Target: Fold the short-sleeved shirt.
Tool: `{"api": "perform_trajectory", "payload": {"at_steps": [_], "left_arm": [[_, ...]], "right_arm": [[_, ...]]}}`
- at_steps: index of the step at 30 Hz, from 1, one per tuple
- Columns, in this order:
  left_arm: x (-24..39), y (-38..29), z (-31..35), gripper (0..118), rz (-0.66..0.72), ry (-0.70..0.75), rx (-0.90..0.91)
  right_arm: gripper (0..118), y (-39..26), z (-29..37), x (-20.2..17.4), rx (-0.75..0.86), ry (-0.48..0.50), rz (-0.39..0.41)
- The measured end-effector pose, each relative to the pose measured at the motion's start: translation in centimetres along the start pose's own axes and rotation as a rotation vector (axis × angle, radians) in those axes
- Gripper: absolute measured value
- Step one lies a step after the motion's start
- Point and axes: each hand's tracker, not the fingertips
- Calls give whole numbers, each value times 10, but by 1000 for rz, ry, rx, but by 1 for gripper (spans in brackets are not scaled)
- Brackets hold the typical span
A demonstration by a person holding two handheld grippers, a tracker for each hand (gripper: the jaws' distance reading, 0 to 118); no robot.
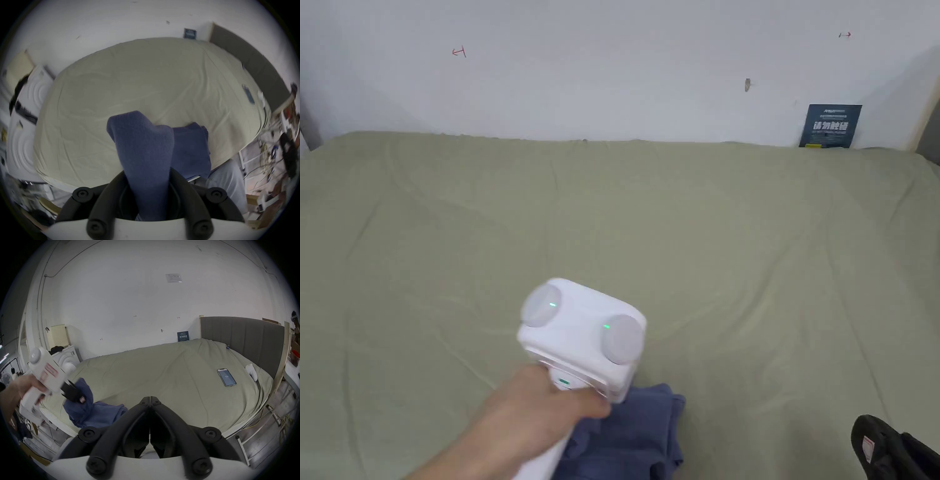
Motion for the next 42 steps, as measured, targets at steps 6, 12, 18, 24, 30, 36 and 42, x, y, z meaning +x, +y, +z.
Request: {"api": "perform_trajectory", "payload": {"at_steps": [6, 12, 18, 24, 30, 36, 42], "left_arm": [[73, 6, -60, 118, -19, 4, -39], [48, 5, -18, 112, 67, -107, 63], [-32, -12, 29, 48, 207, -384, 246], [-70, -31, -25, 0, 336, -639, 182], [-65, -46, -106, 0, 415, -910, 118], [-56, -60, -143, 0, 460, -910, 80], [-73, -55, -138, 0, 447, -911, 84]], "right_arm": [[0, -2, 7, 16, -7, -54, -44], [0, 0, 14, 25, 1, -76, -69], [0, 0, 8, 19, -9, -65, -66], [0, -5, 5, 10, -33, -48, -61], [0, -6, 0, 4, -60, -49, -44], [0, -7, -5, -2, -88, -41, -30], [0, -9, -16, -11, -113, -9, -14]]}}
